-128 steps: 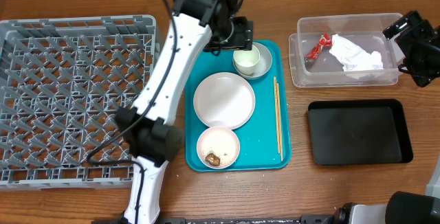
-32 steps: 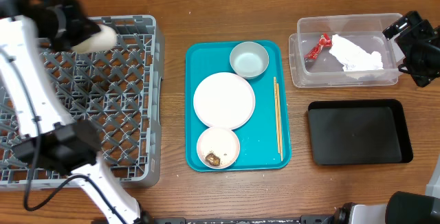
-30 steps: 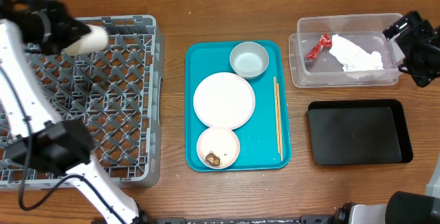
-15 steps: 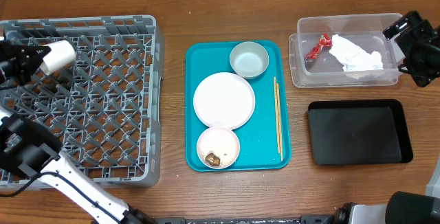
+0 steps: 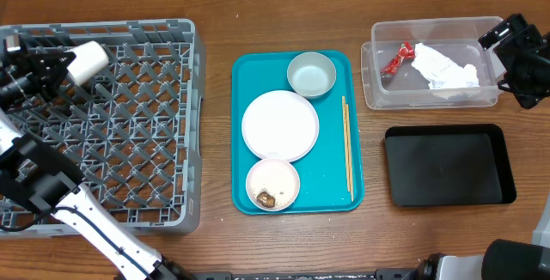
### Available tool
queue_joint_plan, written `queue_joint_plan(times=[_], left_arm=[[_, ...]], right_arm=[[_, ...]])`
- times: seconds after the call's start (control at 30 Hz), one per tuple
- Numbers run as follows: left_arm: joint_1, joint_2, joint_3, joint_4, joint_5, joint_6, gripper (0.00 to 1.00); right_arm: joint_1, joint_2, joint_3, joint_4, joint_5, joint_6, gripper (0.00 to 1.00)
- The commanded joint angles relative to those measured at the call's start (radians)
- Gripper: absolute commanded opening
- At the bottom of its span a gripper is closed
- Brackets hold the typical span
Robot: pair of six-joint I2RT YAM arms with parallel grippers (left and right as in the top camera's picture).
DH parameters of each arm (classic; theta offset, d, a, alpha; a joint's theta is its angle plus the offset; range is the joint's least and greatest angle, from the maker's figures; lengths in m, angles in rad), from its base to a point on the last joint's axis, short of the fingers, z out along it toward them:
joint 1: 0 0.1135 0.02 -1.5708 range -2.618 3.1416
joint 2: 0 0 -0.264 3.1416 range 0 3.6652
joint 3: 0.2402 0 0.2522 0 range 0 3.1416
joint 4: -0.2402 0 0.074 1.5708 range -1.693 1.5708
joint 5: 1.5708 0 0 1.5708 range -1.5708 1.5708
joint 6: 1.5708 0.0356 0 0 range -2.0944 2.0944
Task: Sort waste into correct bins and load items into the dishwasher
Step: 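Lift the paper cup and carry it over the dish rack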
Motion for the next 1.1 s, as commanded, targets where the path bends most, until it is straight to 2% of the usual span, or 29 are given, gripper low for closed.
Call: queue_joint_plan(times=[0.0,0.07,0.2,0.53,0.93,1.07], left_arm=[[-0.036,0.009,0.002,-0.003,-0.137,0.016,0.04],[-0.042,0.009,0.0,-0.003,-0.244,-0.066,0.04],[-0.032,0.009,-0.007,-0.003,-0.267,-0.166,0.04],[0.01,0.009,-0.034,-0.003,-0.227,-0.18,0.04],[0.057,-0.044,-0.166,-0.003,-0.189,-0.161,0.04],[0.069,-0.087,-0.191,-0.003,-0.296,-0.139,0.04]], right_arm=[[-0.003,0.001,0.011,0.005,0.01,0.003,1.0],[-0.003,0.001,0.011,0.005,0.01,0.003,1.0],[-0.003,0.001,0.011,0.005,0.01,0.003,1.0],[-0.003,0.001,0.011,0.005,0.01,0.003,1.0],[-0.003,0.001,0.011,0.005,0.01,0.003,1.0],[-0.003,0.001,0.011,0.005,0.01,0.003,1.0]])
